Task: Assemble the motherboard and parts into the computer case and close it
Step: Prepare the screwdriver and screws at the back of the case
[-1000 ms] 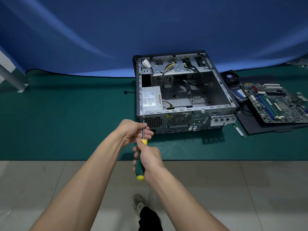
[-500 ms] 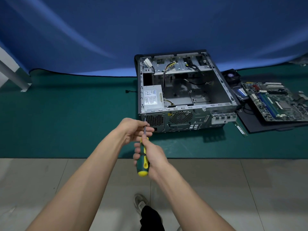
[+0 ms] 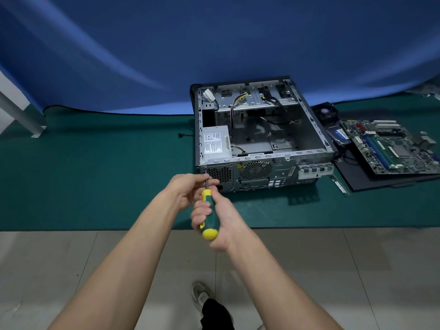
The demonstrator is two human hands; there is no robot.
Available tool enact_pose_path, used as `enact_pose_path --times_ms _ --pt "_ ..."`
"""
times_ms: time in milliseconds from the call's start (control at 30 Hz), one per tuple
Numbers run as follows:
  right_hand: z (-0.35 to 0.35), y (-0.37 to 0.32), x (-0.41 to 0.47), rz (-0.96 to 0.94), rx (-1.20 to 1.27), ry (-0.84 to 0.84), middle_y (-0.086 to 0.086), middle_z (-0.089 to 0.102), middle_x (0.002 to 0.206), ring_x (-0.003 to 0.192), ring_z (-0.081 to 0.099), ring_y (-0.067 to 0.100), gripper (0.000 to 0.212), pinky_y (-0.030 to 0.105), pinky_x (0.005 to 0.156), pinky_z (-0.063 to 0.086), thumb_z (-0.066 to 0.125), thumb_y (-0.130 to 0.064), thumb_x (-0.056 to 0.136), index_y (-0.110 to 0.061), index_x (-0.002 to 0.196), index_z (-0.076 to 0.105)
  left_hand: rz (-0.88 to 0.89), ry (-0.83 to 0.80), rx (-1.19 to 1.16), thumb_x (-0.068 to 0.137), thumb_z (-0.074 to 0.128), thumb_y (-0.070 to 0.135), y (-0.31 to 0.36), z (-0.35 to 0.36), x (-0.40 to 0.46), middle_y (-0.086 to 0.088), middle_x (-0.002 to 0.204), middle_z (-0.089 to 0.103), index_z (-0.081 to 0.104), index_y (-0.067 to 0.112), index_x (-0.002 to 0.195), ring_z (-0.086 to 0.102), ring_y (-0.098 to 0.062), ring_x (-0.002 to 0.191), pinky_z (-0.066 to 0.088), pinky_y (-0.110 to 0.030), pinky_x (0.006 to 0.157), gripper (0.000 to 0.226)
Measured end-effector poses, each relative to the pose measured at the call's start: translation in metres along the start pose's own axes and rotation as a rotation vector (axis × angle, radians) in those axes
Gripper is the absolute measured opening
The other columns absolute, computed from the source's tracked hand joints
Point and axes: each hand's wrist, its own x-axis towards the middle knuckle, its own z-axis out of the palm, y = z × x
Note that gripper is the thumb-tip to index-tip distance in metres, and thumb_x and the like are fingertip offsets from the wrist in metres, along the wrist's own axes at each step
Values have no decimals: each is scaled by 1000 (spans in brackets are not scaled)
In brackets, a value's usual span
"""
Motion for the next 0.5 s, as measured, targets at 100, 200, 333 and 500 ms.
enact_pose_path --times_ms 100,200,333,500 --pt "-11 3 -6 -17 -95 -23 -2 41 46 31 39 8 49 13 33 32 49 -56 91 -13 68 50 17 35 31 97 48 6 -3 3 1 -3 54 68 54 6 85 59 -9 37 43 -16 33 13" --pt "-11 13 -1 -140 -525 137 1 51 57 38 50 13 42 18 40 40 53 -50 92 -10 79 56 50 79 11 94 51 1 -5 4 4 -7 53 67 55 1 84 60 -13 38 50 -20 39 11" --pt "-8 21 10 -255 -625 315 0 48 59 39 44 15 37 18 42 35 49 -41 97 -11 77 55 51 74 -44 94 52 5 -12 2 5 -6 56 68 58 3 81 62 -12 41 51 -20 41 15" --pt "-7 16 6 -104 -161 4 -3 39 44 29 33 10 47 13 34 28 47 -45 97 -13 63 49 46 29 -51 98 48 11 -14 -4 0 -2 62 71 57 4 86 65 -8 47 37 -14 31 16"
